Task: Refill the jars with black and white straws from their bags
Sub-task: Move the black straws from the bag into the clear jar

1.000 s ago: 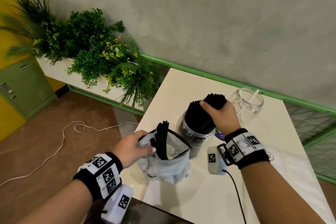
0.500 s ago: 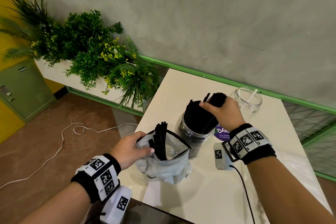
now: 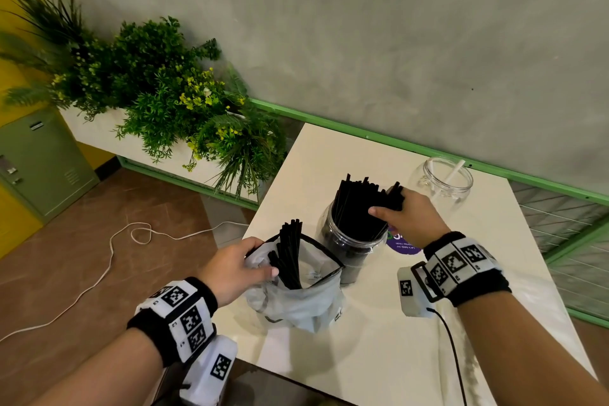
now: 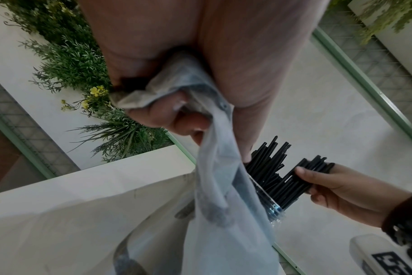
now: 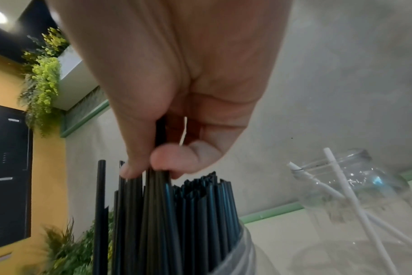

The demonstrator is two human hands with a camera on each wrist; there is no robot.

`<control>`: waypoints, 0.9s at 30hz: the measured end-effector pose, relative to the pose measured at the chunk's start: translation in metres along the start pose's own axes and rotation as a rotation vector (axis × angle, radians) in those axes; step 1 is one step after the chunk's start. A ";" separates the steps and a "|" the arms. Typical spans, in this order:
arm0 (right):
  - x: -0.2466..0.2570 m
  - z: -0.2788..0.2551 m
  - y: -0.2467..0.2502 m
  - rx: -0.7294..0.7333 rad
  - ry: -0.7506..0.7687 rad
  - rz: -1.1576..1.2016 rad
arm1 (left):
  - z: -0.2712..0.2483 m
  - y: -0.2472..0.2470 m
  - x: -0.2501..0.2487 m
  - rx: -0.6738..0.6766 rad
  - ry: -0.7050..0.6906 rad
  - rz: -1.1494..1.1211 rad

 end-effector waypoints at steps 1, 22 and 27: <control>-0.001 0.001 -0.001 0.015 -0.011 -0.008 | 0.000 -0.001 -0.001 0.004 -0.001 -0.003; -0.035 -0.016 -0.013 -0.469 0.380 -0.136 | -0.001 -0.001 0.000 0.002 0.020 -0.044; -0.042 -0.019 -0.032 -0.393 0.367 -0.244 | -0.001 0.000 -0.003 0.009 0.030 -0.054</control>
Point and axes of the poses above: each hand's wrist, its own z-axis towards the middle knuckle, its own y-axis out of the back of the hand, x = y × z, the point moved 1 cm from there along z, towards the middle knuckle, and after that the axes turned 4 degrees about -y, right-handed, at the moved point
